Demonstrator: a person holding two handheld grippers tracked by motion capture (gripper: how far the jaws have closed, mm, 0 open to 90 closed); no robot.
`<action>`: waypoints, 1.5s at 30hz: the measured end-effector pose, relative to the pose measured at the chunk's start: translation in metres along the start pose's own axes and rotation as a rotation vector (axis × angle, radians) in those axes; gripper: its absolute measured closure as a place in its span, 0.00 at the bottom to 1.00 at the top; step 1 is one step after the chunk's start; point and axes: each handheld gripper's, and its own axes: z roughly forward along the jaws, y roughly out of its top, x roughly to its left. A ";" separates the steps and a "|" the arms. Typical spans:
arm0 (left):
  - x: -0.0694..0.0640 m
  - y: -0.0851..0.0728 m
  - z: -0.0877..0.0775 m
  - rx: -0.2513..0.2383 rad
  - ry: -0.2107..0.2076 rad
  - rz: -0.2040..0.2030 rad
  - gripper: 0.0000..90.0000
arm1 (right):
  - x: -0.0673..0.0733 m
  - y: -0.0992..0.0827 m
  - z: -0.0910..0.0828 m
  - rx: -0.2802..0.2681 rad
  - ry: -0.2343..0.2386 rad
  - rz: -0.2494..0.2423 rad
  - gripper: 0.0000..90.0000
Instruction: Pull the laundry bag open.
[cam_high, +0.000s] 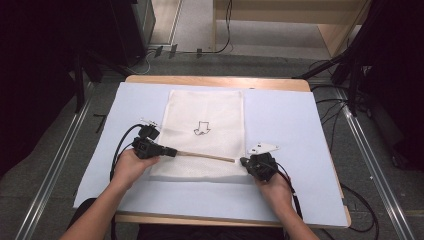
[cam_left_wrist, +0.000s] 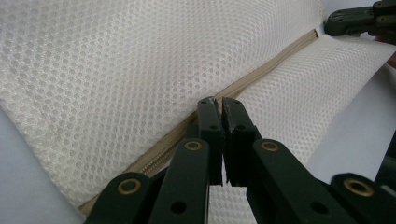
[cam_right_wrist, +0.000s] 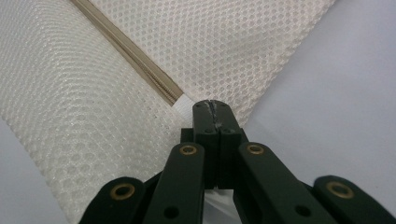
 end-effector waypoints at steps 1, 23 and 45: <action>0.000 0.000 0.001 -0.004 0.006 0.000 0.99 | 0.000 0.000 0.000 0.000 -0.001 0.002 1.00; -0.005 0.004 0.019 0.051 0.093 0.022 0.99 | -0.002 0.004 0.001 0.016 0.011 0.016 1.00; 0.029 -0.015 -0.027 -0.035 0.138 -0.087 0.99 | 0.000 0.003 0.001 0.017 -0.007 -0.002 1.00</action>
